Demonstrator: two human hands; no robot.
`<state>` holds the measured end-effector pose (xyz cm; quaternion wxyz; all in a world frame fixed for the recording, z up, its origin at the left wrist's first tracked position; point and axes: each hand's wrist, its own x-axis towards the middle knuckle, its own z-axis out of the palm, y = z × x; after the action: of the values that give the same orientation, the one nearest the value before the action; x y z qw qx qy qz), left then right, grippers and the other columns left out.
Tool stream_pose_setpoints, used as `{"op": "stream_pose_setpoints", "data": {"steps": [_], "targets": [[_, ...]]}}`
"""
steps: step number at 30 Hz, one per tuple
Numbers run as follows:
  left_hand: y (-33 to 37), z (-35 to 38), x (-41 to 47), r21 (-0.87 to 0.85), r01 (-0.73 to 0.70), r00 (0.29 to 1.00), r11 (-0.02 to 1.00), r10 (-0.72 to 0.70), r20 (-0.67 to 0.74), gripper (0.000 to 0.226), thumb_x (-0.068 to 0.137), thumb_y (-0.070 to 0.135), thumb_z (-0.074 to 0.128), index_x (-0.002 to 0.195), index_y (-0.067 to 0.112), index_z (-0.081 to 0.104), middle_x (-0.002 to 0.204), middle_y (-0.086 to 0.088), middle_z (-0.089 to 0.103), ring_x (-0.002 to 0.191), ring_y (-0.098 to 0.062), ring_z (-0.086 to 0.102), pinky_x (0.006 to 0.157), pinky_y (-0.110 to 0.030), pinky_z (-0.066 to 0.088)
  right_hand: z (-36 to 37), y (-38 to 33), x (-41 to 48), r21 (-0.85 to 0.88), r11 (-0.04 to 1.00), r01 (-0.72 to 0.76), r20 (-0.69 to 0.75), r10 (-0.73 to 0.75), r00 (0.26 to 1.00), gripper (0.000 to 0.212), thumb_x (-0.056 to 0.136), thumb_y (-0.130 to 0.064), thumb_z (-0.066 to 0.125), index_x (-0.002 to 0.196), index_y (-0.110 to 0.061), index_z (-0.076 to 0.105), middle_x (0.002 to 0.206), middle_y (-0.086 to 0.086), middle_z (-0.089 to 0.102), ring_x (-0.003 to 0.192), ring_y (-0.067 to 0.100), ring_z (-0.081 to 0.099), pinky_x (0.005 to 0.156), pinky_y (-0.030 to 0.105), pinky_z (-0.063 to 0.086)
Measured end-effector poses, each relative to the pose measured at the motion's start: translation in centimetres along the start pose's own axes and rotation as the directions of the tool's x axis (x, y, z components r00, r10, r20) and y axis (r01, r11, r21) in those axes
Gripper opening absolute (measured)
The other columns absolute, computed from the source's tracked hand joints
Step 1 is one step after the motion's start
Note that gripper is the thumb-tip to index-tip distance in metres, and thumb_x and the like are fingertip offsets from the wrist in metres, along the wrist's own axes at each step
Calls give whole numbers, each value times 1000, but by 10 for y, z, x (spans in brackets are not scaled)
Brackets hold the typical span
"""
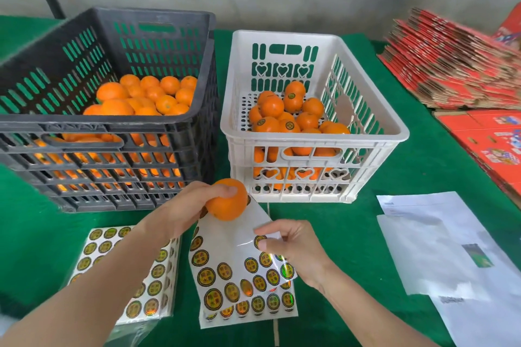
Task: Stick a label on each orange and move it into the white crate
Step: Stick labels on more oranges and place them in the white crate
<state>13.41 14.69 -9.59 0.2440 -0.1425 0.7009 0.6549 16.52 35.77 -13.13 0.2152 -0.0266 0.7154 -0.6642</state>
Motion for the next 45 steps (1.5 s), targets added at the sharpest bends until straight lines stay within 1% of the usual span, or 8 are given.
{"op": "stream_pose_setpoints", "data": {"steps": [6,10,24,31,36,39,41,45], "targets": [[1,-6,3,-9,37,999,999,-37,8,65,53,41,84,108,16,60,103,-12,68,89,-26,67,67,-29,52,6,2,1,-98,992,73,16,-72,997,28,80,2,68,81,-26,73,89,-15,72,86,1,66,81,13,47],[-1,-5,4,-59,65,998,996,-65,1,52,59,45,67,104,21,57,103,-9,65,89,-23,65,62,-26,51,4,2,3,-94,990,102,42,-98,994,31,80,3,68,77,-27,73,87,-13,73,89,3,66,85,14,47],[1,-9,7,66,66,997,996,-69,42,66,56,43,79,111,16,56,110,-15,64,100,-30,62,86,-38,50,2,6,5,19,992,125,24,-126,992,32,78,13,64,69,-18,69,75,-9,70,77,2,63,73,15,46],[-9,-6,17,336,-10,996,942,-20,85,46,70,42,74,96,6,63,98,-14,69,97,-34,65,94,-43,47,-2,7,1,99,988,121,-166,-104,981,37,75,7,69,61,-27,73,117,-5,58,112,6,54,91,20,41],[-18,-3,25,457,-42,997,889,4,83,42,85,27,68,121,21,48,118,-2,53,110,-23,54,89,-32,46,-7,-5,-1,129,985,118,-180,-94,979,33,80,7,64,65,-22,72,73,-5,69,71,6,62,67,15,48],[-17,1,17,301,-116,992,947,96,80,49,83,25,69,127,20,46,118,1,55,107,-20,57,82,-23,47,-8,-19,-1,133,977,167,-216,-136,967,27,81,7,63,72,-17,70,68,-6,69,66,2,61,65,13,48],[-16,5,10,-41,-121,983,992,126,137,56,77,26,75,126,20,48,111,-5,61,87,-19,65,76,-27,52,-7,-32,0,145,969,198,-212,-165,963,26,82,6,63,74,-18,70,70,-6,69,68,3,61,67,13,48],[-11,14,-1,-505,-29,971,863,144,189,80,50,32,84,121,17,53,97,-12,61,66,-21,62,62,-30,53,2,-60,-1,65,955,289,-149,-277,949,28,82,4,64,75,-23,69,68,-11,66,68,2,59,69,13,47]]}}
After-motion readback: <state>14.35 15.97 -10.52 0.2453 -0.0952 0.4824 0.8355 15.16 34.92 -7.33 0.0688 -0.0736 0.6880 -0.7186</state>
